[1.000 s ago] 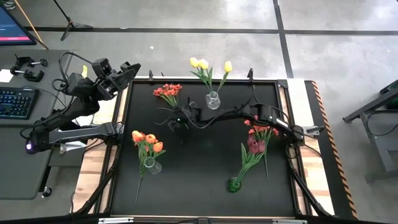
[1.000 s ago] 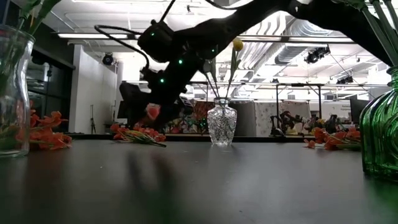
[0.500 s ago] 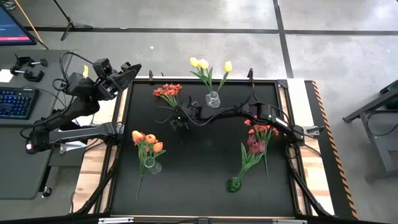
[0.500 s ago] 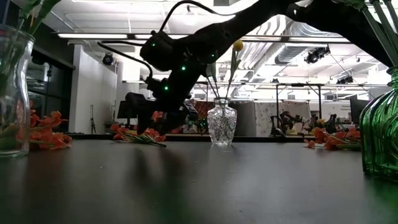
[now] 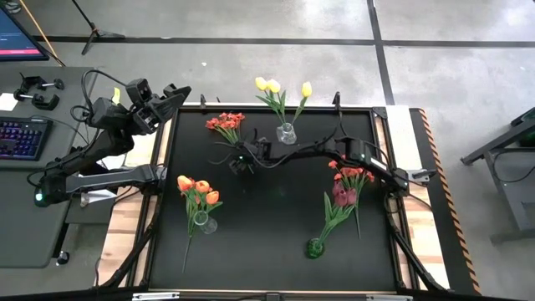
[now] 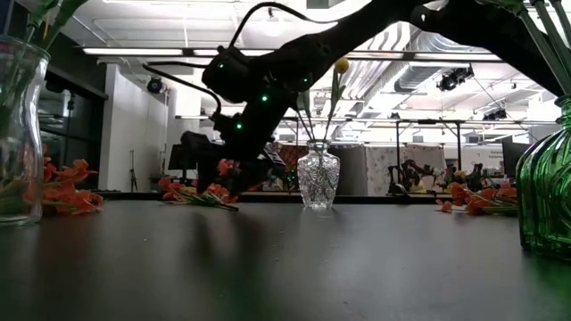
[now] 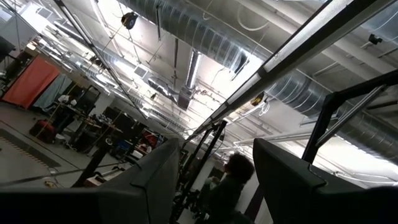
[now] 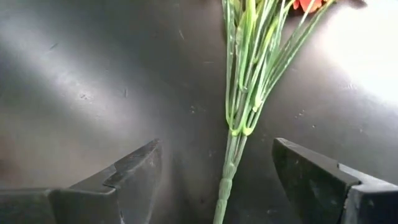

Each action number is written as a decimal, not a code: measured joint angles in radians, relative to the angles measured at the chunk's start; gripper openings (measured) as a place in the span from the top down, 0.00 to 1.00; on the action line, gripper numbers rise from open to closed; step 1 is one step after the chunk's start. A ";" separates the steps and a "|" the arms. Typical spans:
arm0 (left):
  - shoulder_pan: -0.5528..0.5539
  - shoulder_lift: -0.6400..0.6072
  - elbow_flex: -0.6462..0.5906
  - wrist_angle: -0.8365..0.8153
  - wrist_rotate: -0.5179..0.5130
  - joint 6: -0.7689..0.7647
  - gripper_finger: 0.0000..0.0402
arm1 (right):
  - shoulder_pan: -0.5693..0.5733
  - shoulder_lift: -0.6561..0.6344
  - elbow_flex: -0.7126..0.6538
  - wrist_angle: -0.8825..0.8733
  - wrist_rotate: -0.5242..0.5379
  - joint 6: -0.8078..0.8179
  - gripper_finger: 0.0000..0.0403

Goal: Sort flowers into vase by color
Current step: Move the top orange flowers to the middle right of the table

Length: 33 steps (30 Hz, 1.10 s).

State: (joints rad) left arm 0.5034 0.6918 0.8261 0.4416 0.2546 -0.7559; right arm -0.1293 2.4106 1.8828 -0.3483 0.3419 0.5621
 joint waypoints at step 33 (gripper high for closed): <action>0.000 -0.024 0.000 -0.003 0.056 0.000 0.52 | 0.033 -0.367 -0.002 -0.302 -0.054 -0.275 1.00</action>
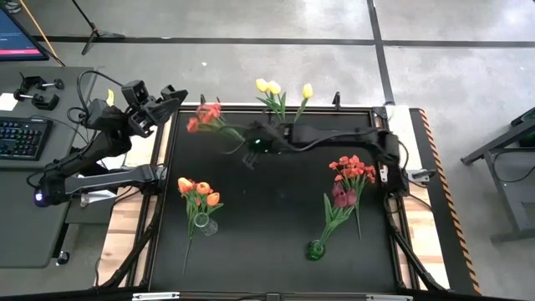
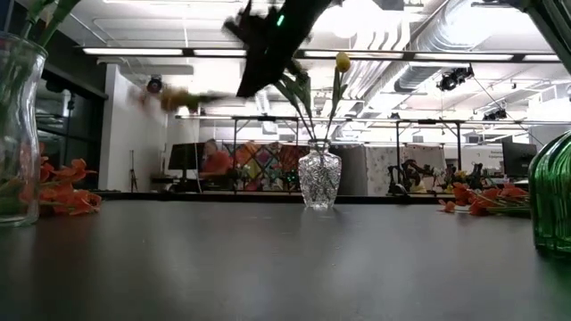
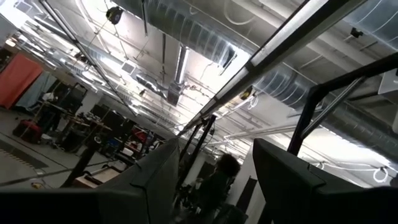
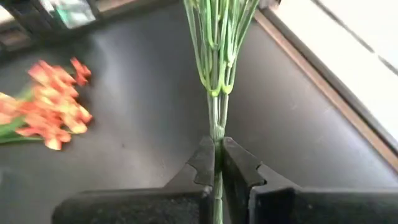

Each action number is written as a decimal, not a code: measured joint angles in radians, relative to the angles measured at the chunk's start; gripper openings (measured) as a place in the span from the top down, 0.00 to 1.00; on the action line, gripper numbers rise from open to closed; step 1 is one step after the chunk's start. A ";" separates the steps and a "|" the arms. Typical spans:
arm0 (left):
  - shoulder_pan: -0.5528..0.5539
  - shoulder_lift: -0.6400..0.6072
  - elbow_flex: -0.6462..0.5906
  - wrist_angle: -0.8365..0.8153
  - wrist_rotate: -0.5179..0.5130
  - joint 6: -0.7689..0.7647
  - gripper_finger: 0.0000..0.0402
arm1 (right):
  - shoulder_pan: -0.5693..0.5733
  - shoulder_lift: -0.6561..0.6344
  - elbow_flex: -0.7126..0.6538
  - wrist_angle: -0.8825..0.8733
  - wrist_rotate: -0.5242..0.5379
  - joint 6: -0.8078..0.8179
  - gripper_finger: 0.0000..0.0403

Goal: Sort flowers into vase by color
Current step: Move the top orange flowers to the middle right of the table

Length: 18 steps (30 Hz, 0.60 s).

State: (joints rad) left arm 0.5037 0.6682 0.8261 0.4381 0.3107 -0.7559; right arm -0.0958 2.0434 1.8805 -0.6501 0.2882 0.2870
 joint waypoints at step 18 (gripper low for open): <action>0.000 0.001 0.000 0.000 -0.005 0.053 0.52 | 0.204 -0.528 0.002 -0.518 0.628 0.213 1.00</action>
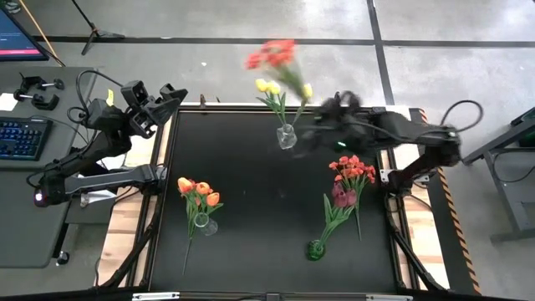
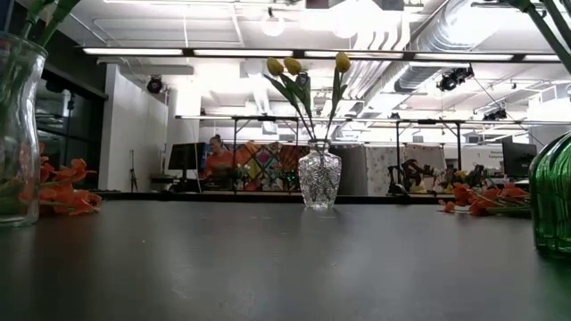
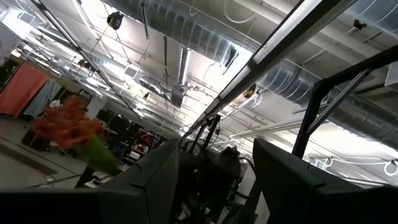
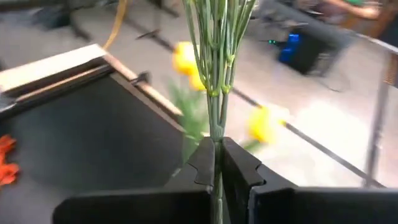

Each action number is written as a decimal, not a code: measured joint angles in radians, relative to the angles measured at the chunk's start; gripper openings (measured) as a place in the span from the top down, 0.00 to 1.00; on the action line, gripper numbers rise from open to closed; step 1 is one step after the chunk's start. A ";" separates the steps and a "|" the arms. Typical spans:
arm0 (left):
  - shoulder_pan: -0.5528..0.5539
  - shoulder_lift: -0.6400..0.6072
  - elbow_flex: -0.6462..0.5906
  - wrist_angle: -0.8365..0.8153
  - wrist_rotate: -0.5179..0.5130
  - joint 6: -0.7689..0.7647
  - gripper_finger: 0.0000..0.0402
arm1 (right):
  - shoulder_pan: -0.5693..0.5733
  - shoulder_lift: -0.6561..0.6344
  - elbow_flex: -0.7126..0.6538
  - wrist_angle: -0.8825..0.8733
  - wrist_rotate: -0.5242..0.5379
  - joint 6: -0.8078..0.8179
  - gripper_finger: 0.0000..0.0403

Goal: Sort flowers into vase by color
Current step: Move the top orange flowers to the middle right of the table

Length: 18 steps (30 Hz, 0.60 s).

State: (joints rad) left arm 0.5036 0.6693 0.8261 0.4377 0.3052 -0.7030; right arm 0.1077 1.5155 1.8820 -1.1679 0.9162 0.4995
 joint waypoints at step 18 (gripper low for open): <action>0.000 0.013 0.000 0.000 -0.051 0.043 0.52 | 0.283 -0.275 -0.453 -0.400 0.131 1.074 1.00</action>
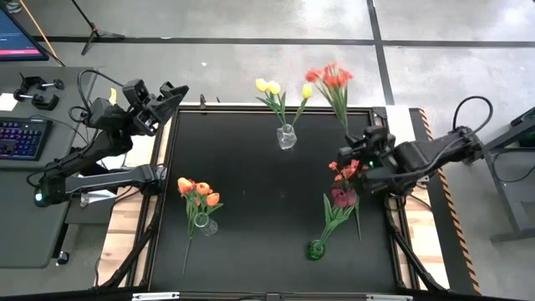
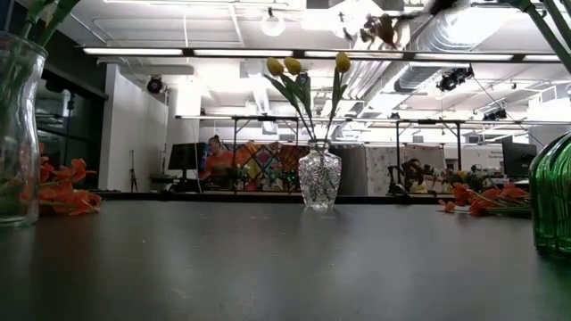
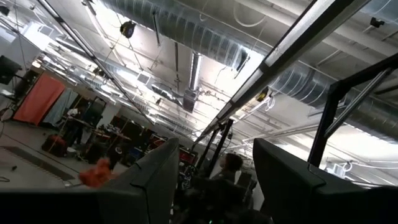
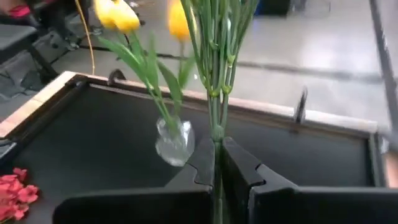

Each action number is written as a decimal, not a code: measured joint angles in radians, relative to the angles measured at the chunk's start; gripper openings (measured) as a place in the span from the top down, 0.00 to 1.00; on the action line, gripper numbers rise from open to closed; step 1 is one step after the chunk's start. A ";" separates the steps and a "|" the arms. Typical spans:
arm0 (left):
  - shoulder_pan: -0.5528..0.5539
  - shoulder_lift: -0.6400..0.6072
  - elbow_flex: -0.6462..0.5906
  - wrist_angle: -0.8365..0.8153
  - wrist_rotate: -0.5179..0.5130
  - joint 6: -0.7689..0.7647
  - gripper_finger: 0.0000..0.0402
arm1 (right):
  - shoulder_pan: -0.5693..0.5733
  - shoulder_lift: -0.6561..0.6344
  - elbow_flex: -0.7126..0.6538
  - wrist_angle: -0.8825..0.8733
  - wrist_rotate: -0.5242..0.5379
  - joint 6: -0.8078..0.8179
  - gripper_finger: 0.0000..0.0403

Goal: Sort flowers into vase by color
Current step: Move the top orange flowers to the middle right of the table

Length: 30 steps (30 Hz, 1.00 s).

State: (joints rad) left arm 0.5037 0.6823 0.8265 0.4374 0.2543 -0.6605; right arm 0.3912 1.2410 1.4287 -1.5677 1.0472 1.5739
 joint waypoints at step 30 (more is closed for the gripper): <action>0.000 0.026 0.000 0.010 -0.026 0.018 0.52 | 0.219 -0.115 -0.735 0.424 -0.587 0.564 1.00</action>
State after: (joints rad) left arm 0.5034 0.7086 0.8265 0.4475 0.2285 -0.6422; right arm 0.6097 1.1259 0.6937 -1.1439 0.4603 2.1376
